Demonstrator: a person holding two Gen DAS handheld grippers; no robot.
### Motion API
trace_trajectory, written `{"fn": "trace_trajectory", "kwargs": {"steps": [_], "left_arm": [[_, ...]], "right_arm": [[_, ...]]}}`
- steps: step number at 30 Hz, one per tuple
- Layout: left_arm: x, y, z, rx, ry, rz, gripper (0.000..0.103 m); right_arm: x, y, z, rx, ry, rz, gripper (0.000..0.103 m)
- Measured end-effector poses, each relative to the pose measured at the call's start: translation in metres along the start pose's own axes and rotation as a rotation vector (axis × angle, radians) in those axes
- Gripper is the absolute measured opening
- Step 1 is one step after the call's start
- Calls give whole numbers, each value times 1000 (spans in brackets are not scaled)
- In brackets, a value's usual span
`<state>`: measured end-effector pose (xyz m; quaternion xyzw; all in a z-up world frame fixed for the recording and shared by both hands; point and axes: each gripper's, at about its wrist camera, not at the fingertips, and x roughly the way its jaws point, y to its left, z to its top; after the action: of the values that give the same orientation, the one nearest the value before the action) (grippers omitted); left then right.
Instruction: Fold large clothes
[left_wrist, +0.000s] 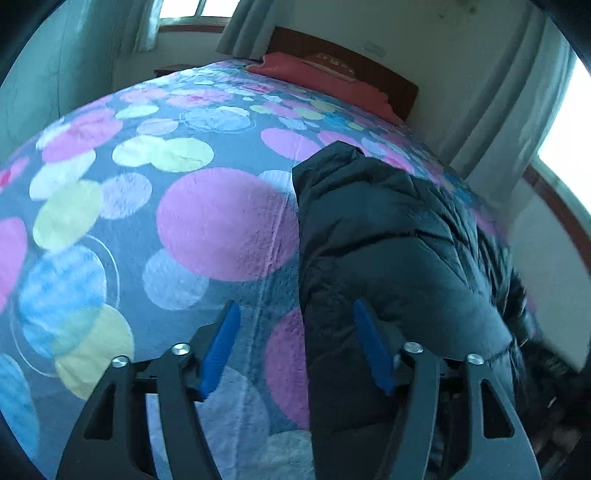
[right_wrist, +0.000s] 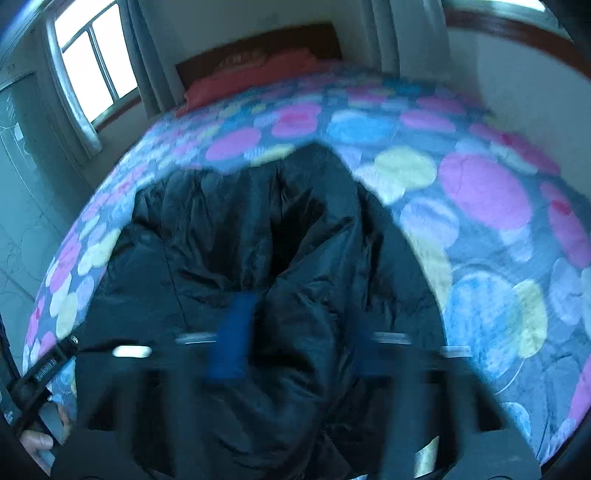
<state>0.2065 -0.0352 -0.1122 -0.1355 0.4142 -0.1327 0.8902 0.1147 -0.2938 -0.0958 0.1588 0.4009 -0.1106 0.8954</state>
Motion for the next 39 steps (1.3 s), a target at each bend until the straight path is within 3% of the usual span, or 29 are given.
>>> {"fn": "trace_trajectory", "kwargs": {"steps": [2,9,12,17,23,28,33,36,39], "left_arm": [[0,2,0,-28,0,-29,66],[-7,-16,-5,3,-31,-101,69],[2,-35,-10,70,-20,-83,69],[30,-61,-14,193,8,-42,55],[46,-66,-19,220,-2,-5,55],[34,-58,-14,185,-15,-36,55],[15,-52,-5,168,-17,-30,55],[5,-47,6,144,-34,-23,55],[0,-49,21,125,-40,-36,55]], "right_arm": [[6,-8,-3,4,21,-2,9],[17,-31,-11,12,31,-36,6],[26,-41,-13,25,39,-43,6],[43,-55,-20,45,59,-35,5],[50,-58,-26,50,44,-23,4],[41,-62,-23,82,44,7,6],[12,-54,-13,68,53,-44,20],[-15,-41,2,21,-1,-104,24],[-32,-23,20,-24,-63,-109,24]]}}
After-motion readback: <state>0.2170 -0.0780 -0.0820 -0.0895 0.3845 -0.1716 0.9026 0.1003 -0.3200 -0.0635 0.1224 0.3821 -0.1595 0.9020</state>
